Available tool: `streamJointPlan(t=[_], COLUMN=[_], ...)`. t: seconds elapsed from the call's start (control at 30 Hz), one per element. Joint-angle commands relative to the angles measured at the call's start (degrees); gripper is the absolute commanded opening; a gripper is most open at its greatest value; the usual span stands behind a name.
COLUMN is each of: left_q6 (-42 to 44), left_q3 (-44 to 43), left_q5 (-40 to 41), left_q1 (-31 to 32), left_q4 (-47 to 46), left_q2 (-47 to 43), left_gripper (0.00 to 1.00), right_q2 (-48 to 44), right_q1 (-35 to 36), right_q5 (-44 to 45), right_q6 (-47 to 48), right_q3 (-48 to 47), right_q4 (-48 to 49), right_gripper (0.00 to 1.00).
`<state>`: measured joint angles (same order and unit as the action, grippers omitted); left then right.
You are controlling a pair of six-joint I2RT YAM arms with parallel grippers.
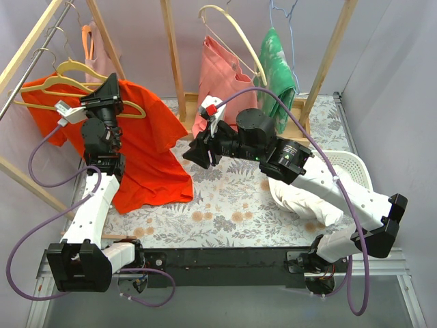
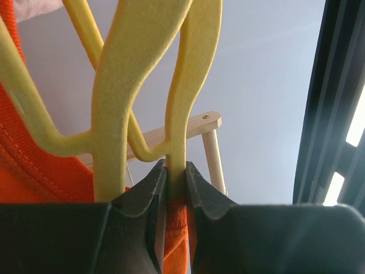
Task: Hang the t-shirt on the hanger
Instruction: Place the hanger at the clothesline.
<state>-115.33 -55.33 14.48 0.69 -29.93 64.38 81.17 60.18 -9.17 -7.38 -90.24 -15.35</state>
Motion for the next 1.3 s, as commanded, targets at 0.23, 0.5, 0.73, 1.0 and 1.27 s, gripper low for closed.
streamJointPlan(t=[0.23, 0.5, 0.73, 1.0, 1.27], left_q6=[-41.3, -41.6, -41.6, -39.5, -36.7], left_q3=[2.1, 1.9, 2.0, 0.9, -0.2], left_q5=[3.0, 3.3, 2.6, 1.2, 0.1], left_q1=[-0.6, -0.6, -0.6, -0.6, -0.6], left_q4=[-2.6, -3.6, -3.3, -0.6, 2.0], left_q2=[-1.6, -1.5, -2.1, -2.9, -3.7], left_gripper=[0.00, 0.00, 0.11, 0.34, 0.50], right_q2=[0.5, 0.4, 0.5, -0.1, -0.7], right_q1=[0.6, 0.7, 0.9, 1.1, 1.1], right_q5=[-0.1, -0.1, -0.1, 0.2, -0.1], right_q6=[-0.4, -0.4, -0.4, -0.4, -0.2], right_q3=[-2.8, -2.8, -2.8, -2.0, -1.5], right_q4=[0.9, 0.9, 0.9, 1.7, 2.3], right_gripper=[0.50, 0.50, 0.50, 0.49, 0.50])
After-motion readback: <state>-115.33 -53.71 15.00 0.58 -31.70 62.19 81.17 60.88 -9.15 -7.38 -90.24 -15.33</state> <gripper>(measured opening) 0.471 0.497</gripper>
